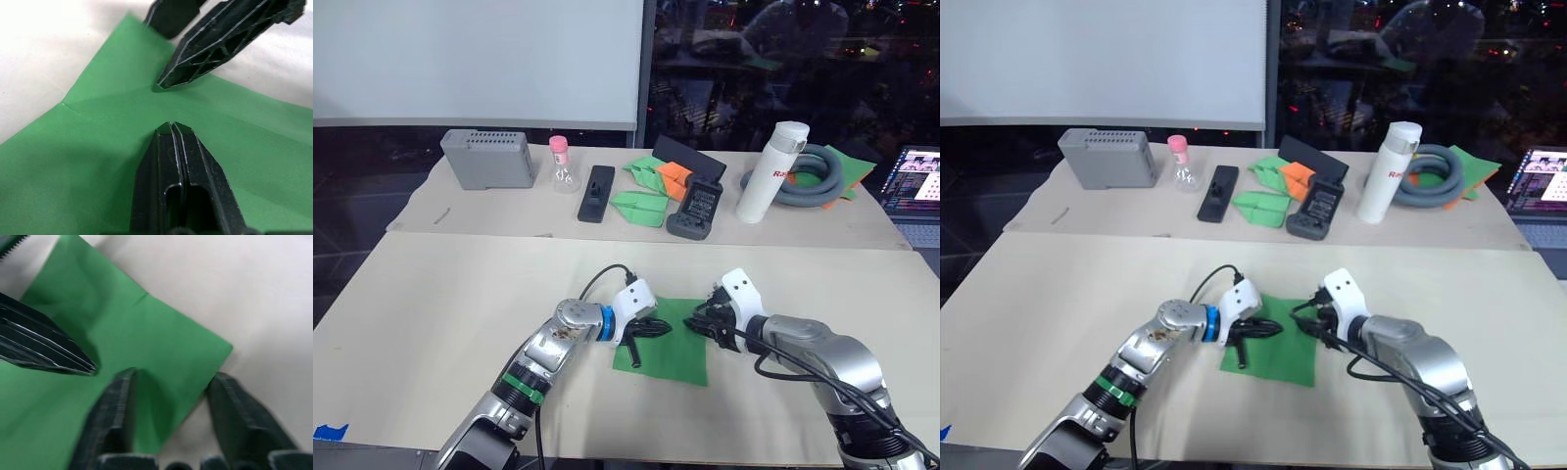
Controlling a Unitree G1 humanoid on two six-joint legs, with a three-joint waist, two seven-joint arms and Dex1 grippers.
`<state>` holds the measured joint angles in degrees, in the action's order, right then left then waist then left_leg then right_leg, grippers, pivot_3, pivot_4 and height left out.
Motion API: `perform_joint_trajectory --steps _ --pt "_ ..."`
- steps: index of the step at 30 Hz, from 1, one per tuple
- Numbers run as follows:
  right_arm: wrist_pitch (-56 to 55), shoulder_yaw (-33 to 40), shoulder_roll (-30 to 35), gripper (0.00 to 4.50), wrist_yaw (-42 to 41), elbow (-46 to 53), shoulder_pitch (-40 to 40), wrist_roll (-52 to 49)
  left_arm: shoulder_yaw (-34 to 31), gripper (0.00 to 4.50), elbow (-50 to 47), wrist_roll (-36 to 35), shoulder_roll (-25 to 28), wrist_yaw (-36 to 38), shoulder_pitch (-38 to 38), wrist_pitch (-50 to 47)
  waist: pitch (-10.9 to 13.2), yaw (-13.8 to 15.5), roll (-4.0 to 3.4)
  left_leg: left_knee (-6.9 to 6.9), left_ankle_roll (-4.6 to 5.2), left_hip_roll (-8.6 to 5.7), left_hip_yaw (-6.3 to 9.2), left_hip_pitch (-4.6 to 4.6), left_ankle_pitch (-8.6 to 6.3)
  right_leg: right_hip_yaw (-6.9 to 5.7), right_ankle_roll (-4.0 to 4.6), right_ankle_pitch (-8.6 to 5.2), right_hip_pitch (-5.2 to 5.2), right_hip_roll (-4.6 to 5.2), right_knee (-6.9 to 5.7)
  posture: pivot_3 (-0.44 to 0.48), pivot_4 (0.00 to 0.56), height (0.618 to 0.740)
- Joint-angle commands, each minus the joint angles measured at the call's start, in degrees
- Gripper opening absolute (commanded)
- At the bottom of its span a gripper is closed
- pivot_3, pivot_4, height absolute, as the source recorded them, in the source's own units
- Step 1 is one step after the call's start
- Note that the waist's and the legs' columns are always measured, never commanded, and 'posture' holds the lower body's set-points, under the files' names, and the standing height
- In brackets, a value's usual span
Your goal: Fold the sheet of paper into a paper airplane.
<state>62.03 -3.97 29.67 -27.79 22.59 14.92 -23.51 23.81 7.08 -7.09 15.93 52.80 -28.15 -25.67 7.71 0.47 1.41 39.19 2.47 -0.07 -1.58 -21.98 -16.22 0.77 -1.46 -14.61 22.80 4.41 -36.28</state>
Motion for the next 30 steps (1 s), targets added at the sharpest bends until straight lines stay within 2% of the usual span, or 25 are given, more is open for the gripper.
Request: perform_joint_trajectory --steps 1,7,10,16,23,30 --pt "-0.61 0.91 0.37 1.20 -1.52 2.12 0.14 -1.65 1.28 0.00 0.40 0.82 -0.27 0.03 0.85 -0.71 0.00 0.05 -0.01 0.00 0.00 -0.01 0.00 -0.03 0.00 0.01 0.00 0.00 0.03 0.01 0.00 0.000 0.150 0.740" --pt "-1.75 1.13 2.33 1.20 -3.79 4.63 0.17 -2.26 1.42 0.00 0.93 1.06 -0.42 0.31 0.50 -0.37 0.00 0.19 -0.01 0.00 0.00 -0.02 0.00 -0.21 0.00 0.00 -0.01 0.01 0.21 0.02 -0.01 0.000 0.150 0.740" --pt "-8.42 -2.92 7.30 1.20 -6.24 5.56 -0.67 2.18 1.45 0.00 1.10 1.12 -0.41 0.45 0.38 -0.23 0.01 0.22 -0.01 0.01 0.01 -0.05 -0.01 -0.24 0.00 0.01 -0.02 0.01 0.24 0.03 0.00 0.000 0.150 0.740" --pt "-17.14 -3.55 8.71 1.20 -6.06 4.41 -2.62 6.34 1.43 0.00 1.04 1.19 -0.36 0.60 0.43 -0.24 0.01 0.18 -0.01 0.01 0.02 -0.03 -0.02 -0.24 0.00 0.00 -0.03 0.01 0.24 0.00 0.00 0.000 0.150 0.740" --pt "-18.28 -3.82 7.25 1.20 -5.33 4.11 -4.02 7.50 1.49 0.00 0.88 1.26 -0.43 0.57 0.50 -0.28 0.01 0.23 -0.01 0.02 0.02 -0.03 -0.02 -0.24 0.00 0.00 -0.03 0.01 0.24 0.00 0.00 0.000 0.150 0.740" --pt "-15.81 -1.04 6.65 1.20 -3.75 7.95 -6.71 6.24 1.33 0.00 1.26 1.24 -0.50 0.61 0.39 -0.12 0.01 0.21 -0.01 0.02 0.03 -0.03 -0.02 -0.24 0.00 0.01 -0.03 0.01 0.24 0.01 0.00 0.000 0.150 0.740"
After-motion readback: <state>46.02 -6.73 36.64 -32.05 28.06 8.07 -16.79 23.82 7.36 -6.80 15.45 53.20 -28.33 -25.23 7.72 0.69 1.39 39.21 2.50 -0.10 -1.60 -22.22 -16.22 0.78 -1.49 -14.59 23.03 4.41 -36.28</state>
